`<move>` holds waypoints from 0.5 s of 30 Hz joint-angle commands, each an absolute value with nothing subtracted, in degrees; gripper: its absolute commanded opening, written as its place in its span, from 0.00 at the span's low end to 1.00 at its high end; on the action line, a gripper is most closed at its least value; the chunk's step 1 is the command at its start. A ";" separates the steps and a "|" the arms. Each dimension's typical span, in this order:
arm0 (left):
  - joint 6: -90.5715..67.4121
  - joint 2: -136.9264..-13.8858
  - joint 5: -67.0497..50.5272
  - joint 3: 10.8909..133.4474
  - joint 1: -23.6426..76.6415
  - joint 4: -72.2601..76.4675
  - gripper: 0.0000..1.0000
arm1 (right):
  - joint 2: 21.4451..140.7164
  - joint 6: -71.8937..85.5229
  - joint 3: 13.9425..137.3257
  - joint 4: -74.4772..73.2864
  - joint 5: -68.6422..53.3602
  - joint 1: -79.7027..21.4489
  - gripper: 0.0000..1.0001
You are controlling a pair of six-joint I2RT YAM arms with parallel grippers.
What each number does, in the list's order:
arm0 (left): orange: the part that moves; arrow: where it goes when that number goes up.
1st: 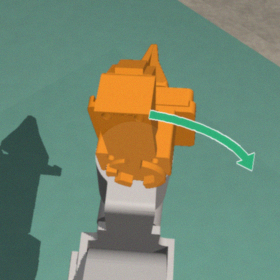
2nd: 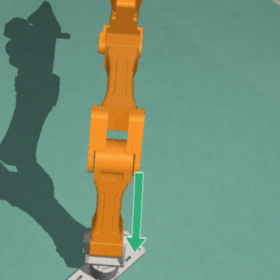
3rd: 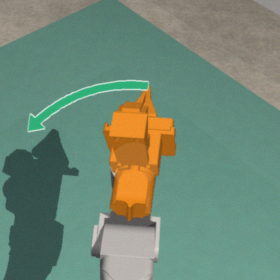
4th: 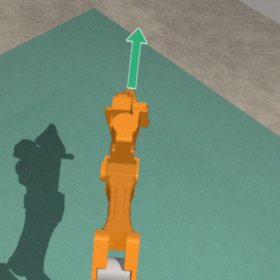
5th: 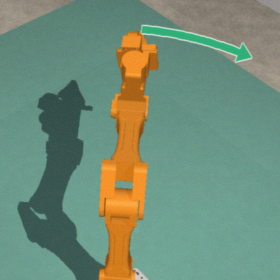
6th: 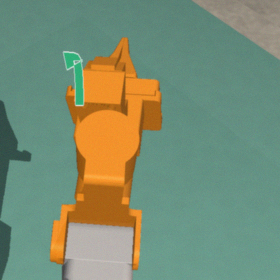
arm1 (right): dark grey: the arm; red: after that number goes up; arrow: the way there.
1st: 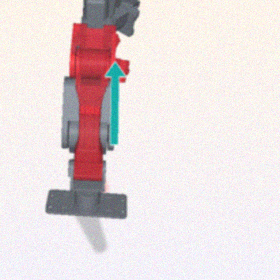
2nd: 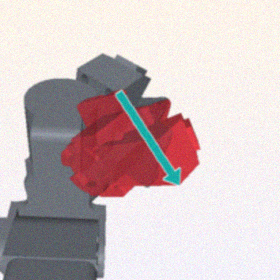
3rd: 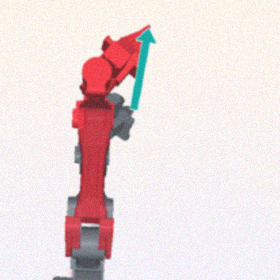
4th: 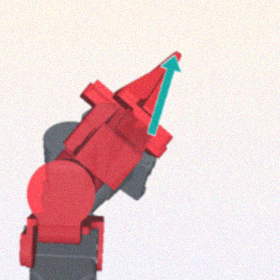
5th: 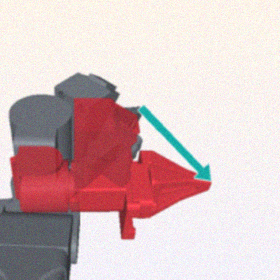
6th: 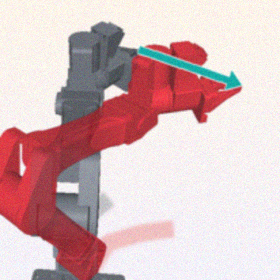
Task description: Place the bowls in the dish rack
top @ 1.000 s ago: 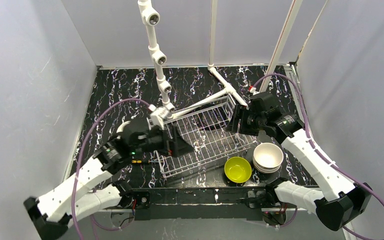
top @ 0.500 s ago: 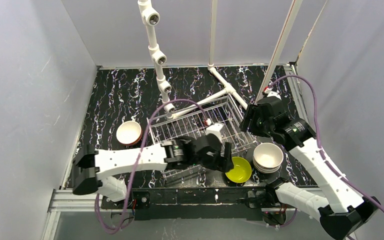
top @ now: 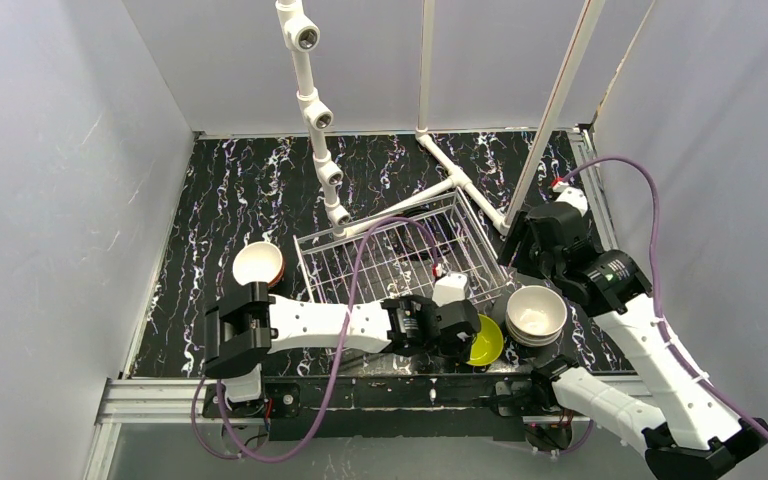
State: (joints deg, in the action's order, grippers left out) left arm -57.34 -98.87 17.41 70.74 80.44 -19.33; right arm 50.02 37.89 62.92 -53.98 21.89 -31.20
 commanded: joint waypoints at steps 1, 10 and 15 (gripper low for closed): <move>-61.82 -100.03 21.89 72.79 80.86 -20.83 0.54 | 48.45 38.67 63.99 -54.54 24.89 -31.37 0.70; -63.94 -104.35 22.41 74.02 80.86 -22.39 0.45 | 46.62 39.19 60.81 -53.46 24.85 -31.37 0.70; -65.93 -106.92 21.94 77.68 80.86 -27.03 0.37 | 46.63 39.11 60.84 -54.06 25.13 -31.34 0.71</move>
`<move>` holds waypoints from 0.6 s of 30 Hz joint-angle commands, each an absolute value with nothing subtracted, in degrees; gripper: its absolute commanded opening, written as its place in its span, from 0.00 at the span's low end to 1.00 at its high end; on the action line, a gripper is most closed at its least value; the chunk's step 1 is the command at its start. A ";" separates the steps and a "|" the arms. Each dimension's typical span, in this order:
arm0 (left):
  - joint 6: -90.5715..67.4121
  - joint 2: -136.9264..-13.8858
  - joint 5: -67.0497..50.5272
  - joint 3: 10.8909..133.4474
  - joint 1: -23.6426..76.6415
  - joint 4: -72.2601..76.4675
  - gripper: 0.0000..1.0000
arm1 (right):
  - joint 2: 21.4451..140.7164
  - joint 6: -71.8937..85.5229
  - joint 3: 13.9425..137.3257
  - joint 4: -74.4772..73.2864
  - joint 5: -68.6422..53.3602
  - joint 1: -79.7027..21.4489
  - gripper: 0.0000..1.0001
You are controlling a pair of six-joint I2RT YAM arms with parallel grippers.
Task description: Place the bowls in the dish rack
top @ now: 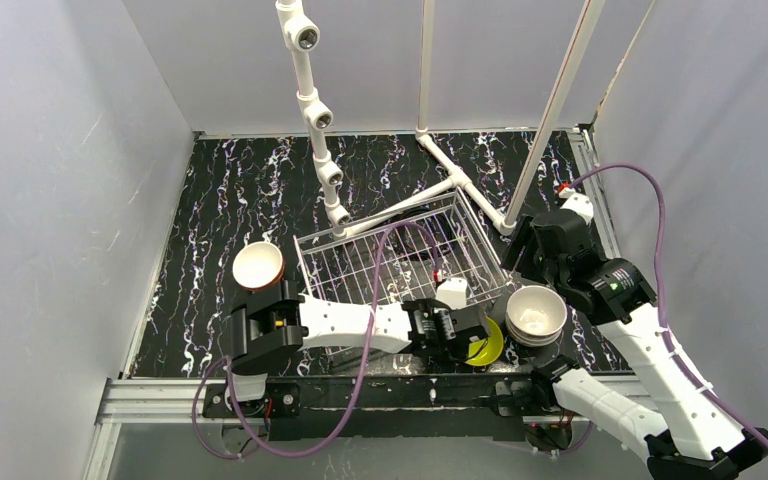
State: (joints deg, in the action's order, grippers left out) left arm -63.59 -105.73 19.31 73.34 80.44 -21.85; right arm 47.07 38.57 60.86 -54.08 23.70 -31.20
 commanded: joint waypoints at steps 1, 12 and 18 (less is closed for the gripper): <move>-65.89 -107.38 21.97 78.59 80.86 -27.81 0.35 | 46.61 39.11 60.76 -54.20 24.98 -31.35 0.71; -66.93 -105.35 22.71 78.37 80.86 -29.91 0.00 | 46.11 39.73 60.75 -53.58 22.67 -31.35 0.71; -62.14 -101.66 21.82 77.79 80.86 -28.67 0.00 | 46.66 39.21 62.38 -51.73 18.09 -31.32 0.73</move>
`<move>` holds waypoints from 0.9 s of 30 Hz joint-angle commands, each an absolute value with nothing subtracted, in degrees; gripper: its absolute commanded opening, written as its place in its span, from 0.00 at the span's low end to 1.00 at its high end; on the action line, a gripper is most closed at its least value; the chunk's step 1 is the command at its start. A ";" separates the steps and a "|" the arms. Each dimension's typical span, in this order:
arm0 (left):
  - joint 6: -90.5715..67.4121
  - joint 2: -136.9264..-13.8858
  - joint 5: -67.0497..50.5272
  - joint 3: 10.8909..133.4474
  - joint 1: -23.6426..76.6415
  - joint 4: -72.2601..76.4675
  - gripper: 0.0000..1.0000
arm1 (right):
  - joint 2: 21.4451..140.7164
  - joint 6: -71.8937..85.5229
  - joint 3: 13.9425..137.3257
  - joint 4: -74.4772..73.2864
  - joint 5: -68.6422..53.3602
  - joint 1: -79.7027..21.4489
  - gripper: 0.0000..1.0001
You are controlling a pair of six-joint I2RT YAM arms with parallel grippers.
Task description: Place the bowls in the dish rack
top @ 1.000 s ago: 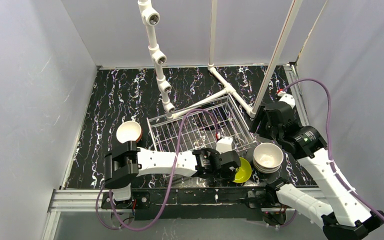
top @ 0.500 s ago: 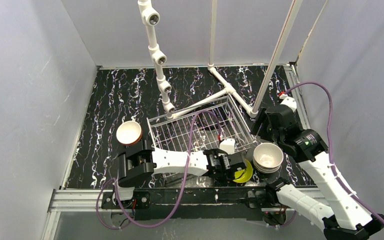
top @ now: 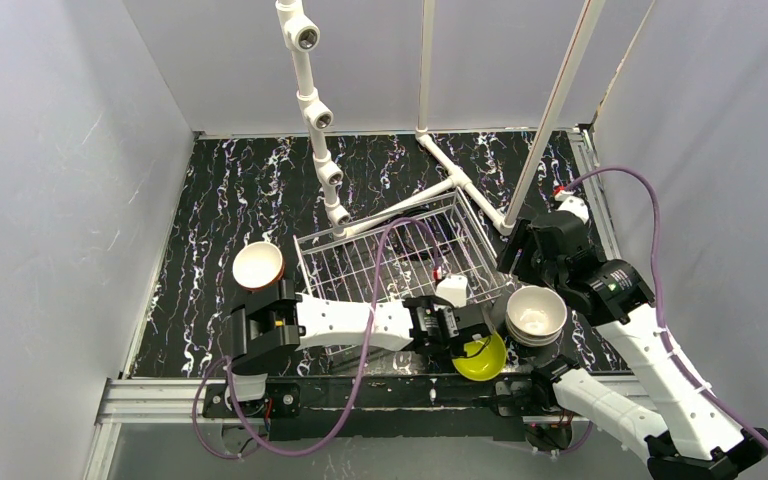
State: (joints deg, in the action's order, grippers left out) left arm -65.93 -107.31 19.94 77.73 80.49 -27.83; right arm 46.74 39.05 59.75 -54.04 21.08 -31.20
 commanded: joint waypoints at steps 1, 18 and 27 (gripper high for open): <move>-60.06 -100.96 20.81 77.83 80.86 -27.64 0.00 | 46.67 39.12 62.78 -51.40 17.19 -31.37 0.74; -43.17 -85.27 1.81 85.25 69.65 -35.68 0.00 | 34.93 38.98 62.78 -32.33 14.85 -31.38 0.96; -43.17 -79.98 2.01 80.93 59.33 -34.50 0.00 | 48.49 32.46 64.65 -30.56 -6.67 -31.37 0.90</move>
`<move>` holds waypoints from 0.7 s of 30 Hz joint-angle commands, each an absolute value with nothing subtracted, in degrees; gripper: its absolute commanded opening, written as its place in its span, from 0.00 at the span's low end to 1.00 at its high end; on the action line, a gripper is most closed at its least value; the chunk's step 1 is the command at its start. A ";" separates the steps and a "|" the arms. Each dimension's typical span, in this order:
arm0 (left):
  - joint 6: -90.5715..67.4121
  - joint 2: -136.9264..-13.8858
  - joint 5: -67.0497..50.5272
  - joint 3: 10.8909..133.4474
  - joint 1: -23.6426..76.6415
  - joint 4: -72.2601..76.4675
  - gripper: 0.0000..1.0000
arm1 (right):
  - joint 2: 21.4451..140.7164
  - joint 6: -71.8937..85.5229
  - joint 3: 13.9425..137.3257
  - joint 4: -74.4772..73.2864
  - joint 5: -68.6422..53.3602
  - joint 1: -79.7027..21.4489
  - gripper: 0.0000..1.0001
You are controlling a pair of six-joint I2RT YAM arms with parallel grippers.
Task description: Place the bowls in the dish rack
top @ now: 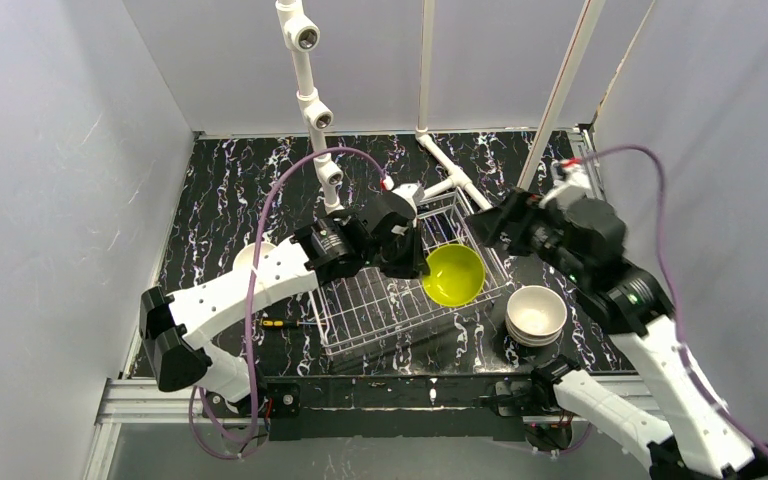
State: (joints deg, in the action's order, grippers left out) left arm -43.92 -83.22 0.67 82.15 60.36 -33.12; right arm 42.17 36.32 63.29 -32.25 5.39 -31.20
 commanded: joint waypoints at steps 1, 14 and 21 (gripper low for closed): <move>-43.06 -79.45 3.60 80.29 59.11 -34.45 0.00 | 49.30 32.14 64.31 -31.21 -7.01 -31.30 0.90; -45.25 -78.24 16.07 77.08 56.44 -37.47 0.00 | 56.46 33.14 60.54 -35.05 -11.41 -31.29 0.58; -45.06 -79.49 17.11 77.59 56.29 -36.85 0.00 | 58.38 32.97 59.77 -35.32 -12.24 -31.35 0.43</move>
